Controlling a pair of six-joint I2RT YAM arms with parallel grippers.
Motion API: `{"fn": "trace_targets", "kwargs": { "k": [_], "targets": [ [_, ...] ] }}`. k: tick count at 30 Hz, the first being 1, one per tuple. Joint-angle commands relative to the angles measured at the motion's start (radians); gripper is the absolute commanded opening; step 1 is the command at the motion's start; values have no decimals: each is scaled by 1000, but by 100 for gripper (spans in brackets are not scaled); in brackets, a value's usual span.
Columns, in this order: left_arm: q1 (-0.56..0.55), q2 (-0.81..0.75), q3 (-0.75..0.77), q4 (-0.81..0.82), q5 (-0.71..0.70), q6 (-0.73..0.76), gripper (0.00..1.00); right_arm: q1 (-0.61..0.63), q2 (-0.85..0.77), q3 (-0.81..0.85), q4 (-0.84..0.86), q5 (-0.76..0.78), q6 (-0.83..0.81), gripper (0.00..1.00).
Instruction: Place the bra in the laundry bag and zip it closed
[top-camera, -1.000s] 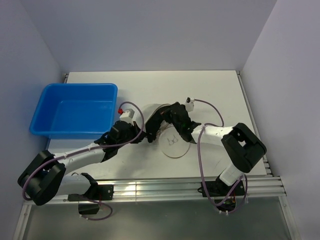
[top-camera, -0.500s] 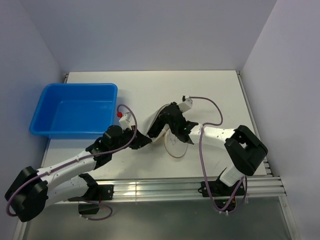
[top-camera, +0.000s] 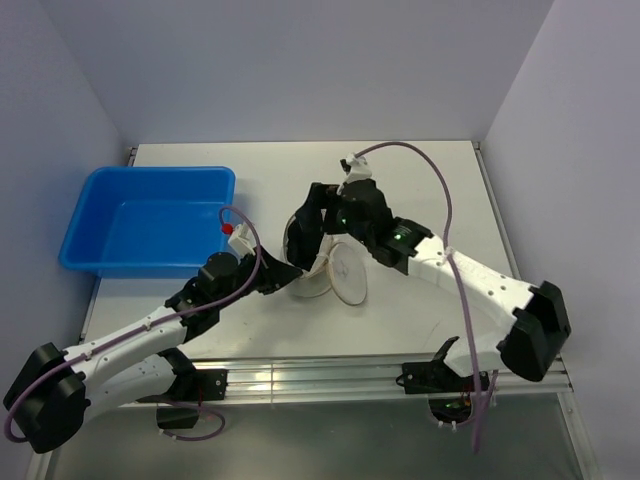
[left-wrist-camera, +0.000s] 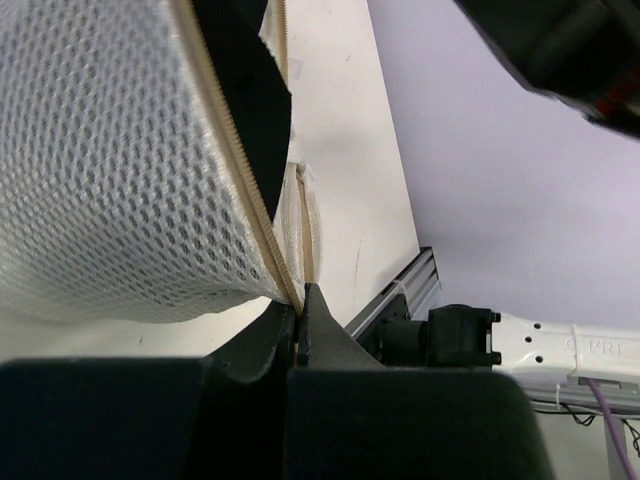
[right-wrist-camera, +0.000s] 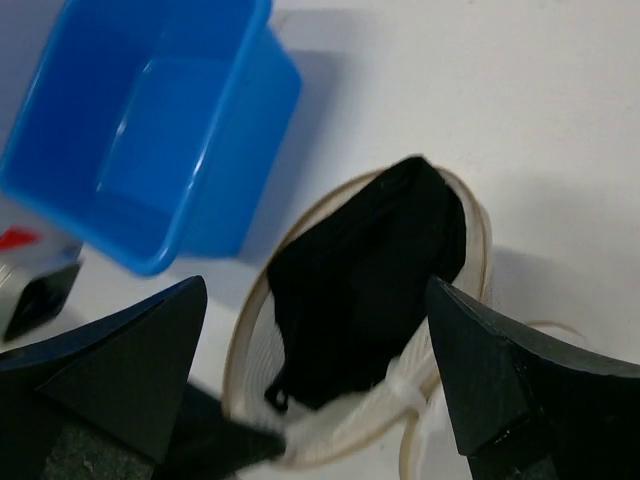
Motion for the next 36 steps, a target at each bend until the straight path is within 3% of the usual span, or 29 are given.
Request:
{"fn": "trace_targets", "kwargs": {
  "k": [1,4,7,9,11,13,17,19,27,32,36],
  "targets": [
    [-6,-5,-16,95,-33,-33,0,-3,-117,-8,-126,-172,-108,98],
    [-8,-5,-23,104,-38,-30,0,-3,-252,-132,-90,-190,-71,98],
    [-8,-15,-30,97,-48,-19,6,-11,-410,-341,-26,-104,36,82],
    [-8,-22,-36,90,-57,-18,6,-23,-481,-504,-17,-46,126,63],
    [-11,-24,-41,86,-65,-4,6,-31,-582,-608,-17,-18,190,57],
    [-9,-25,-45,86,-68,-6,7,-43,-677,-738,-15,7,286,60],
    [-12,-24,-61,103,-68,-6,6,-46,-783,-910,101,-39,478,85],
    [-12,-24,-62,103,-73,-10,6,-45,-811,-1007,164,-85,595,90],
    [-25,-4,-67,147,-64,-18,6,-45,-741,-1206,477,-74,832,94],
    [-29,2,-67,150,-65,-21,4,-48,-596,-1165,603,2,856,92],
    [-31,-9,-59,130,-73,-18,4,-48,-455,-1127,675,-60,853,92]
  ]
}}
